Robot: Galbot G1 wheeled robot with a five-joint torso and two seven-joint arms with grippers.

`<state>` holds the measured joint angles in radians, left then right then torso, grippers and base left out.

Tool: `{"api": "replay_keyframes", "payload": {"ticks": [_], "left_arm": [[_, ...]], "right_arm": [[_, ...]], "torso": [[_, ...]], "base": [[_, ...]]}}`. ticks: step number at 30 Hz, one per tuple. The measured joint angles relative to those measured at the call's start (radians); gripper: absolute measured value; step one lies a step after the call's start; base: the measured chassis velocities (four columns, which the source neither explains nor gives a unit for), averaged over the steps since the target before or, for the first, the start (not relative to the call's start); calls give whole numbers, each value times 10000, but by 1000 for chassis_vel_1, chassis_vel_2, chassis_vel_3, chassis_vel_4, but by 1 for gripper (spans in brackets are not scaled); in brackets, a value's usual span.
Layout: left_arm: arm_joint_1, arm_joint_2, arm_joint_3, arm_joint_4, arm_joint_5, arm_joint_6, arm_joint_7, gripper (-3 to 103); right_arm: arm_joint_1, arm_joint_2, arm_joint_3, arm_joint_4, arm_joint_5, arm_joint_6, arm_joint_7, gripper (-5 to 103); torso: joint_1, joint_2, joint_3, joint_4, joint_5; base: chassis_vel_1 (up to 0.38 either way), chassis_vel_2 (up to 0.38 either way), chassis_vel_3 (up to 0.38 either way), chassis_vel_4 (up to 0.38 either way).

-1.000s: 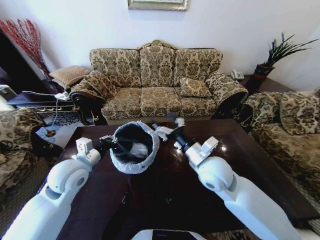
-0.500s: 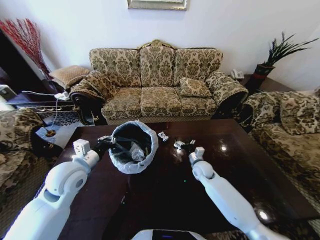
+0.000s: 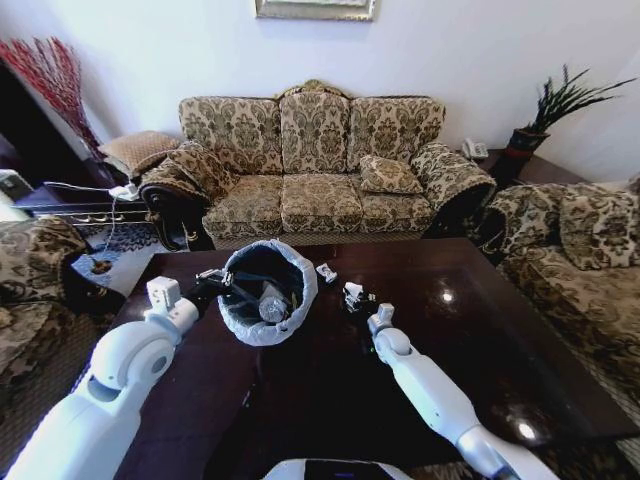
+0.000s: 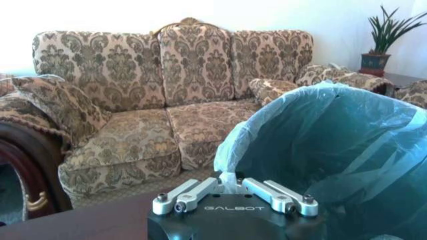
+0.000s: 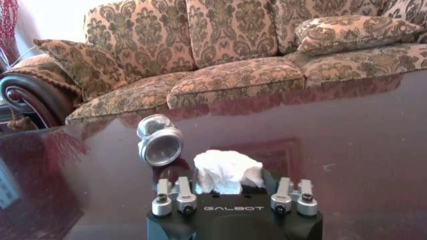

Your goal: Move to the front of the table and place the trash on the table into the trash bin.

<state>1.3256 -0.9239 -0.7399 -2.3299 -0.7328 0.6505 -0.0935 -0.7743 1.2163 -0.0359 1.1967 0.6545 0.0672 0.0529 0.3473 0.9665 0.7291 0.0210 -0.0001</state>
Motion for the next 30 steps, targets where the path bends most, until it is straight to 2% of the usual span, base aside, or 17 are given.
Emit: {"api": "replay_keyframes", "payload": {"ticks": [3,6,7,9,12,15,19,25,27,29,30], "left_arm": [[-20,16,16,22,-1,0,9,2],[-37,11,55,36,-1,-12,18,2],[-37,11,55,36,-1,-12,18,2],[-19,-12,66,37,1,-63,19,2],[-5,-18,55,37,3,-84,20,2],[27,-22,-4,33,7,-103,20,2],[55,-49,-43,-40,9,-128,18,2],[115,-149,-82,-93,10,-233,16,2],[119,-205,-74,-103,15,-237,24,2],[62,-265,32,-105,26,-237,43,2],[62,-265,32,-105,26,-237,43,2]], "right_arm": [[51,-10,3,-76,-47,48,-30,52],[92,-20,27,-149,-96,124,-41,36],[92,-20,27,-149,-96,124,-41,36],[100,-27,51,-199,-133,169,-44,25],[100,-26,64,-229,-182,209,-44,19],[90,-20,97,-226,-216,261,-43,4],[44,-99,219,27,-150,289,98,1],[-9,-675,840,1032,115,272,196,0],[-110,-1049,1079,1988,127,206,195,0],[-204,-1627,1250,3926,0,-58,239,0],[-204,-1627,1250,3926,0,-58,239,0]], "torso": [[0,0,0,0,1],[0,0,0,0,0],[0,0,0,0,0],[0,0,0,0,1],[0,0,0,0,3],[0,0,0,0,2],[0,0,0,1,5],[0,0,0,0,1],[0,0,1,-3,3],[0,0,0,-1,1],[0,0,0,-1,1]], "base": [[0,0,0,0],[0,0,0,0],[0,0,0,0],[0,0,0,0],[0,0,0,0],[0,0,0,0],[0,0,0,0],[0,0,0,0],[0,0,0,0],[0,0,0,0],[0,0,0,0]]}}
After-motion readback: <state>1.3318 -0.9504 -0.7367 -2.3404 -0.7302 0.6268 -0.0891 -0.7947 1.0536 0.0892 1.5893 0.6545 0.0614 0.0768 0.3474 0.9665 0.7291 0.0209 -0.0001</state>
